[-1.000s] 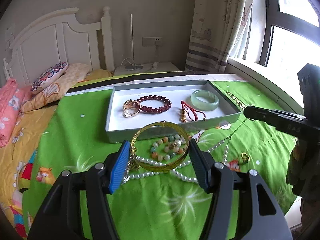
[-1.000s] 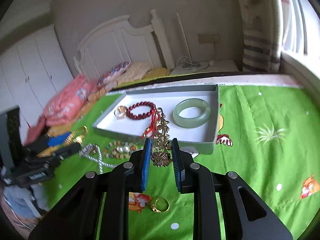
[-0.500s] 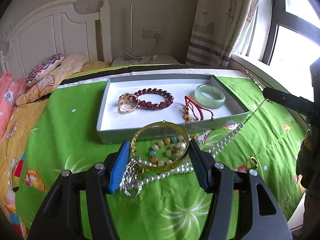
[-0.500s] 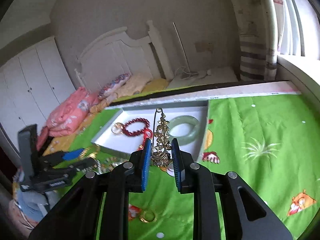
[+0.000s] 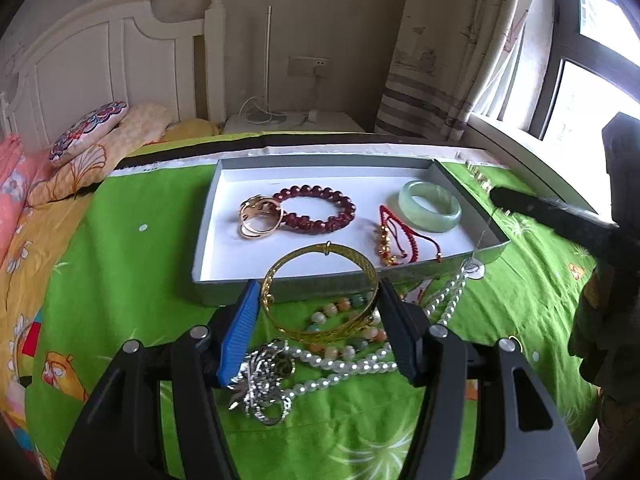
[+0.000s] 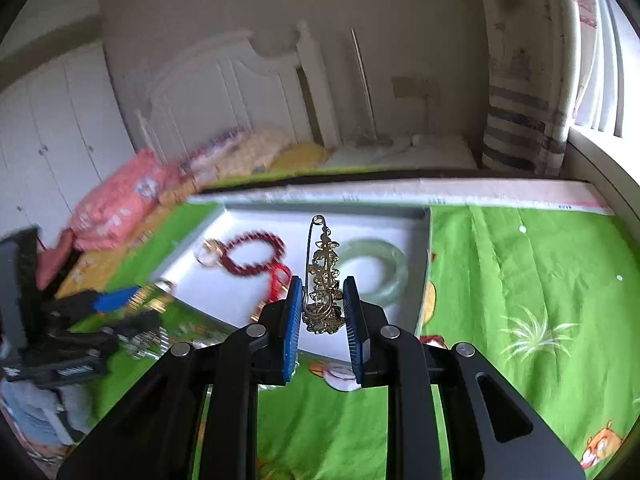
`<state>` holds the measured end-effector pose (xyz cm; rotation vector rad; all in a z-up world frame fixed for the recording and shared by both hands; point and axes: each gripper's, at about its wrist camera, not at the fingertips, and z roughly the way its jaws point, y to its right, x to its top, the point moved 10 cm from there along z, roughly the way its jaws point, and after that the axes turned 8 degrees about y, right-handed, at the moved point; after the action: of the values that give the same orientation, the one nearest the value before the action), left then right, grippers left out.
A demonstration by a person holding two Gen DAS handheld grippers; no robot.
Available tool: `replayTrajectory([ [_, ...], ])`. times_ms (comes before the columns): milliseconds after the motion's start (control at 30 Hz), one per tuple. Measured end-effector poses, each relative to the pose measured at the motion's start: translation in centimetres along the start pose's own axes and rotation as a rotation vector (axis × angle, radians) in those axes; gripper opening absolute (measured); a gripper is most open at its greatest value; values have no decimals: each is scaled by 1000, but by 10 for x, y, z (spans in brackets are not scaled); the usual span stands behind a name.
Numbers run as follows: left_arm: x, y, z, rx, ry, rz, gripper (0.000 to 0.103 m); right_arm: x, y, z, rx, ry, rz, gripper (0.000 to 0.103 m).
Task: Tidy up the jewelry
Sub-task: 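Carry the pendant with the right tool and the bangle with the left tool over the grey tray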
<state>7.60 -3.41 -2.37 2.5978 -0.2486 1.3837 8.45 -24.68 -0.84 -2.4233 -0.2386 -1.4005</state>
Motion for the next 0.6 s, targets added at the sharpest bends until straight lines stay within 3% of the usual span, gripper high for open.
replayTrajectory([
  [100,0,-5,-3,4,6,-10,59,-1,-4,-9,30,22,38,21],
  [300,-5,-12,-12,12,9,-15,59,-3,-10,-71,62,129,49,22],
  [400,-6,-9,-17,2,17,-27,59,-30,2,-87,32,69,75,22],
  [467,-8,-4,-19,-10,22,-34,59,-60,19,-85,-26,-25,98,22],
  [600,-15,10,-19,-29,11,-19,59,-75,48,-80,-91,-83,181,22],
])
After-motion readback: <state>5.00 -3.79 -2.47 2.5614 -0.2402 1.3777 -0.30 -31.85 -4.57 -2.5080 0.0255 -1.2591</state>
